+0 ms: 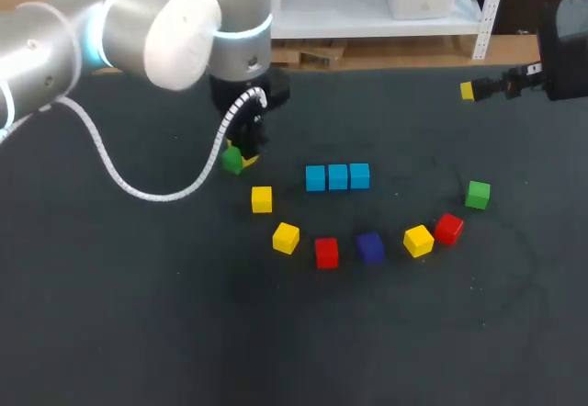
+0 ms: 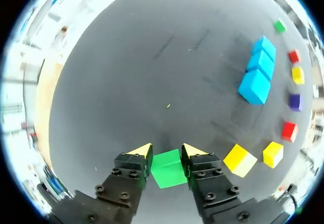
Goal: Place the blue cubes, place green cubes on the blue cubes, place the yellow cubes on the green cubes, then place the red cubes on the yellow cubes, and place purple cube on the red cubes.
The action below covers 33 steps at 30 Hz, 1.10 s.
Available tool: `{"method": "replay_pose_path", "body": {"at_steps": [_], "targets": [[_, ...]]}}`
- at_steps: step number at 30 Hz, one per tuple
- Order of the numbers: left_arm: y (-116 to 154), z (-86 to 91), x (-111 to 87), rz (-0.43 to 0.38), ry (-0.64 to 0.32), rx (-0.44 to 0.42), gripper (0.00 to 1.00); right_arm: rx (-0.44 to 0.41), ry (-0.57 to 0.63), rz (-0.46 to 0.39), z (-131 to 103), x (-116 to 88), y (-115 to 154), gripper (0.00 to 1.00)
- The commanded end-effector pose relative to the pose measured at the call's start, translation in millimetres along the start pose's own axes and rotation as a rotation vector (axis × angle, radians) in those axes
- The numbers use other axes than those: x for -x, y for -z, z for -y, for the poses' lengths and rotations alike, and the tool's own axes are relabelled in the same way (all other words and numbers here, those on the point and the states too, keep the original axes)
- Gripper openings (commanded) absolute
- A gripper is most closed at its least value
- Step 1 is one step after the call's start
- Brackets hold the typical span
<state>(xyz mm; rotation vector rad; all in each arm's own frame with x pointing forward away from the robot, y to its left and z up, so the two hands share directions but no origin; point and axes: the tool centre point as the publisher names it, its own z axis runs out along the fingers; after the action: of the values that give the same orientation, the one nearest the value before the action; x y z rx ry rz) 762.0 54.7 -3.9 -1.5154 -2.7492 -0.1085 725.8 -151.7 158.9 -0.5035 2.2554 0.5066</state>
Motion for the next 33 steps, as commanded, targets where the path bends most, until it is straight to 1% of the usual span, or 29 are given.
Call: {"method": "replay_pose_path", "body": {"at_steps": [1, 2, 3, 4, 6, 9, 11, 15, 17, 18, 20, 21, 23, 26, 31, 32, 33], "targets": [[-5, -0.2, 11.4, 0.015, -0.102, -0.009, 0.16, -0.007, 0.000, 0.000, -2, 0, 1, 1.00], [-3, 0.9, 12.5, 0.022, -0.114, -0.012, 0.62, -0.007, 0.000, 0.000, -2, 0, 1, 1.00], [1, 1.8, 13.2, 0.032, -0.116, -0.026, 1.00, -0.007, 0.000, 0.000, -2, 0, 1, 1.00], [5, 1.8, 13.5, 0.046, -0.113, -0.039, 1.00, -0.007, 0.000, 0.000, -2, 0, 1, 1.00], [13, -0.7, 11.0, 0.059, -0.079, -0.060, 1.00, -0.007, 0.000, 0.000, -2, 0, 1, 1.00], [25, -9.5, 0.6, 0.077, 0.000, -0.066, 1.00, -0.007, 0.000, 0.000, -2, 0, 1, 1.00], [28, -15.5, -6.5, 0.067, 0.061, -0.057, 1.00, -0.007, 0.000, 0.000, -2, 0, 1, 1.00], [21, -17.3, -13.4, 0.051, 0.126, -0.057, 1.00, -0.007, 0.000, 0.000, -2, 0, 1, 1.00], [17, -15.4, -12.0, 0.049, 0.161, -0.062, 1.00, -0.007, 0.000, 0.000, -2, 0, 1, 1.00], [14, -13.4, -9.2, 0.055, 0.188, -0.078, 1.00, -0.007, 0.000, 0.000, -2, 0, 1, 1.00], [7, -7.2, -2.7, 0.057, 0.191, -0.084, 1.00, -0.007, 0.000, 0.000, -2, 0, 1, 1.00], [6, -5.8, -0.3, 0.058, 0.203, -0.083, 1.00, -0.007, 0.000, 0.000, -2, 0, 1, 1.00], [3, -3.6, 3.2, 0.059, 0.196, -0.093, 1.00, -0.007, 0.000, 0.000, -2, 0, 1, 1.00], [0, -3.9, 5.0, 0.057, 0.197, -0.092, 1.00, -0.007, 0.000, 0.000, -2, 0, 1, 1.00], [0, -10.7, 2.5, 0.060, 0.222, -0.070, 1.00, -0.007, 0.000, 0.000, -2, 0, 1, 1.00], [0, -11.9, 1.7, 0.059, 0.229, -0.067, 0.95, -0.007, 0.000, 0.000, -2, 0, 1, 1.00], [0, -13.2, 0.9, 0.057, 0.231, -0.065, 0.74, -0.007, 0.000, 0.000, -2, 0, 1, 1.00]]}}
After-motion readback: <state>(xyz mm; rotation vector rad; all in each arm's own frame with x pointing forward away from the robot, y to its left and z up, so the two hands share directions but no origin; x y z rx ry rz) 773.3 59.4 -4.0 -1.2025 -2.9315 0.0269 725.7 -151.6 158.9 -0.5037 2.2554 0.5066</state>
